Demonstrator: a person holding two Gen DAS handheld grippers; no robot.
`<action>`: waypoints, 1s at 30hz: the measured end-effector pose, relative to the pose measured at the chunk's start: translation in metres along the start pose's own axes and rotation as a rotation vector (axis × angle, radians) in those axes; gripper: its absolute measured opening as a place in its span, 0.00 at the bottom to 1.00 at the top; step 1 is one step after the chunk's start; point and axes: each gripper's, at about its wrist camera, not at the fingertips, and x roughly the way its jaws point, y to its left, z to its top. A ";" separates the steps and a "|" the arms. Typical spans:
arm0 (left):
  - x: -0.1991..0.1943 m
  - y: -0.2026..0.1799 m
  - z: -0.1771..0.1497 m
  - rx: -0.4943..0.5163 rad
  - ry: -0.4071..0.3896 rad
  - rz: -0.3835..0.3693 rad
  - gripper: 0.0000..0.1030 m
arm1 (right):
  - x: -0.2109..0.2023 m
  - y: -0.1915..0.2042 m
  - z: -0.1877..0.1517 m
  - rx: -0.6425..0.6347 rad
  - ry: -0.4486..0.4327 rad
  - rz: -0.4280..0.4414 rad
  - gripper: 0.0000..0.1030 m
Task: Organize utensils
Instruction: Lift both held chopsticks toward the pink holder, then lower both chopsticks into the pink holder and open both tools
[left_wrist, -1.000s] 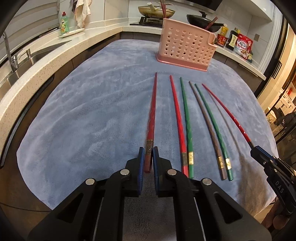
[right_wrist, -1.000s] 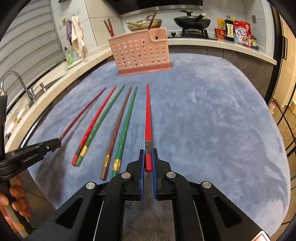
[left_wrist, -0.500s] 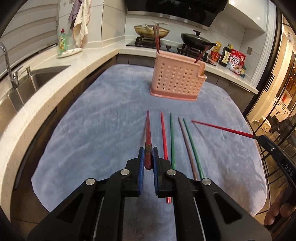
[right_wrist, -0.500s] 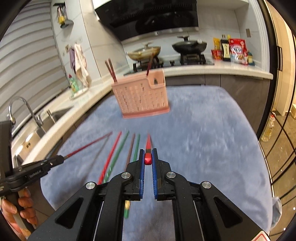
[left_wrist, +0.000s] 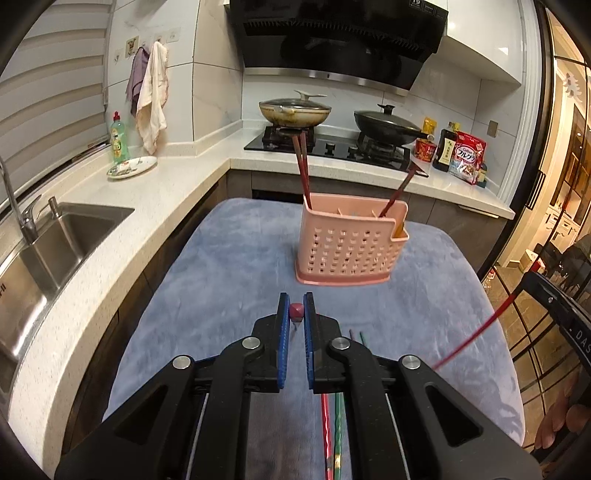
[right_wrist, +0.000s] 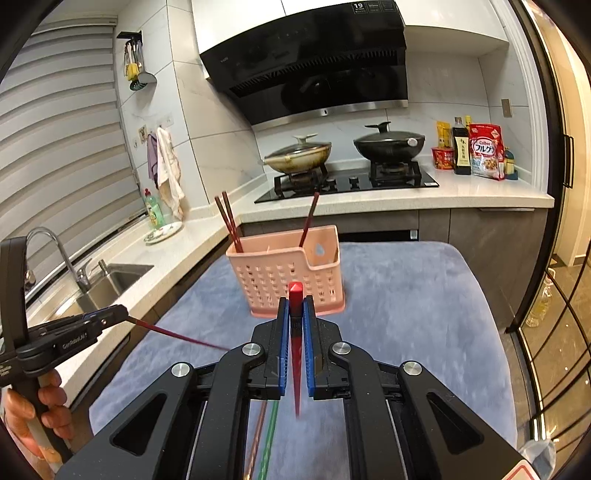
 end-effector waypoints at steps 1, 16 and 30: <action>0.001 -0.001 0.003 0.002 -0.004 -0.001 0.07 | 0.001 0.000 0.004 0.001 -0.004 0.003 0.07; -0.011 -0.016 0.121 0.012 -0.177 -0.012 0.07 | 0.018 0.006 0.107 0.017 -0.161 0.076 0.07; 0.030 -0.028 0.204 -0.026 -0.341 -0.021 0.07 | 0.105 0.007 0.184 0.048 -0.232 0.048 0.07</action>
